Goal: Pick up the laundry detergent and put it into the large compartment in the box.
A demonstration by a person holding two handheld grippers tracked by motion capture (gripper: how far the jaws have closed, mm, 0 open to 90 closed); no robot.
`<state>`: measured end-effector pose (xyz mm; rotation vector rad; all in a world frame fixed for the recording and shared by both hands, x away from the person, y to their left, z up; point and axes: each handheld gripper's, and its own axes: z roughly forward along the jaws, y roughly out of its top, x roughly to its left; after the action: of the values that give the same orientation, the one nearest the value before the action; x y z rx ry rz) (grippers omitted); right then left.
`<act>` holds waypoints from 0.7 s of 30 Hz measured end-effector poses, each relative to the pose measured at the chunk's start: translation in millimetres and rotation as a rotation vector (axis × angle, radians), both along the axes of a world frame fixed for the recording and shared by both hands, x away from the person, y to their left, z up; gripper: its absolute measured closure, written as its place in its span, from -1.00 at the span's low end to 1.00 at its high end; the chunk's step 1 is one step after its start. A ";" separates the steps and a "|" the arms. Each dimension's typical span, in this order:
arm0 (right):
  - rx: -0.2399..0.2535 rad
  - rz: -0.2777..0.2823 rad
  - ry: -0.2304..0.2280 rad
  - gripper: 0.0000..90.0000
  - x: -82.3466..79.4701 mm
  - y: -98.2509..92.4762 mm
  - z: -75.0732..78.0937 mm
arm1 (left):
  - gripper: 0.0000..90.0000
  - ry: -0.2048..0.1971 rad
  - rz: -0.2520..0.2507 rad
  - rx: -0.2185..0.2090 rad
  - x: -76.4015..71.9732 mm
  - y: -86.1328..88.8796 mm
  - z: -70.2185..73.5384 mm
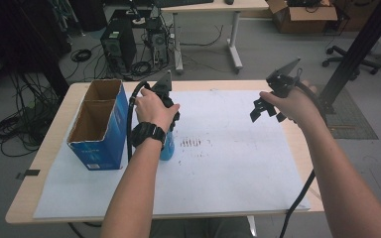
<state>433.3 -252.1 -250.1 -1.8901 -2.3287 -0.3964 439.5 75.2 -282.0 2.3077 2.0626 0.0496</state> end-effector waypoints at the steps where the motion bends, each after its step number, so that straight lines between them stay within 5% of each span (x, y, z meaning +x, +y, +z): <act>1: 0.000 0.000 -0.003 -0.88 0.1 -0.1 0.5 | -0.17 -0.002 -0.007 0.003 0.0 0.6 1.7; 11: -0.001 -0.001 -0.001 -0.88 1.7 0.8 2.1 | -0.17 -0.009 -0.026 0.004 -0.9 3.4 34.9; 21: 0.004 0.005 -0.002 -0.88 4.9 3.1 4.5 | -0.17 -0.049 -0.046 0.013 -1.2 10.9 87.7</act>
<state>438.2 -249.0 -245.6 -1.8819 -2.3318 -0.4021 438.3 86.1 -194.4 2.3357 1.9914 0.1164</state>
